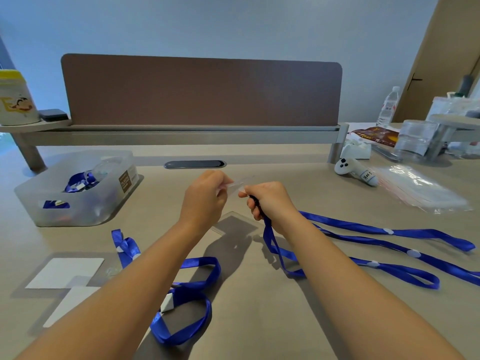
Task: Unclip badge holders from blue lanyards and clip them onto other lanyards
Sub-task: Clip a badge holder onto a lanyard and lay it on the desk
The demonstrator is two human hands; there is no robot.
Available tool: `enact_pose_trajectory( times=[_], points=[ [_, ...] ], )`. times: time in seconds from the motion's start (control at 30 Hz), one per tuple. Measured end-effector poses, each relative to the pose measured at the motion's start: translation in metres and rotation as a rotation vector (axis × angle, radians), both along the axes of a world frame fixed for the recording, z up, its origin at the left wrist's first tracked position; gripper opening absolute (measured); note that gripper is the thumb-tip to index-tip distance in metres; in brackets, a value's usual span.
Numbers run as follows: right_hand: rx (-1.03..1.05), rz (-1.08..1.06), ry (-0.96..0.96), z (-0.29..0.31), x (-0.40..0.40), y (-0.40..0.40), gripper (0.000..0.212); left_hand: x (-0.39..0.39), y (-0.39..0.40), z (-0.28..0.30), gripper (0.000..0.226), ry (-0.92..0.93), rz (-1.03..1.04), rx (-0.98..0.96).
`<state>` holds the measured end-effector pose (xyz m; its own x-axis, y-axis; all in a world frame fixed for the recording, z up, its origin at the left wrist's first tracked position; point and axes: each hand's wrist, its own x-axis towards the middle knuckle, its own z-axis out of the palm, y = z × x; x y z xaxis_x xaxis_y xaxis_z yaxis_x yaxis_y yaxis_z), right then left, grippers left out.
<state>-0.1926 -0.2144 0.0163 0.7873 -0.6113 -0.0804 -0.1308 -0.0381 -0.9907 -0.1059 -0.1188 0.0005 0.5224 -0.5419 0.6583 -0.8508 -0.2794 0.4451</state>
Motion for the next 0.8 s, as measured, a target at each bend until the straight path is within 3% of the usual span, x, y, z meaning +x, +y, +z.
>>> enact_pose_trajectory(
  times=[0.23, 0.4, 0.57, 0.8],
  points=[
    [0.037, 0.073, -0.072, -0.003, 0.004, 0.004, 0.025, 0.004, 0.004, -0.002, 0.016, 0.011, -0.015, 0.0],
    [0.029, 0.119, -0.105, -0.008, 0.009, 0.005, 0.027, 0.008, 0.006, -0.005, 0.033, 0.079, -0.056, 0.002],
    [0.103, 0.096, -0.112, -0.008, 0.012, 0.003, 0.029, 0.011, 0.009, -0.008, 0.037, 0.017, -0.079, 0.037],
    [0.005, 0.068, -0.06, -0.009, 0.016, 0.0, 0.026, 0.014, 0.008, -0.009, 0.032, 0.062, -0.128, 0.072]
  ],
)
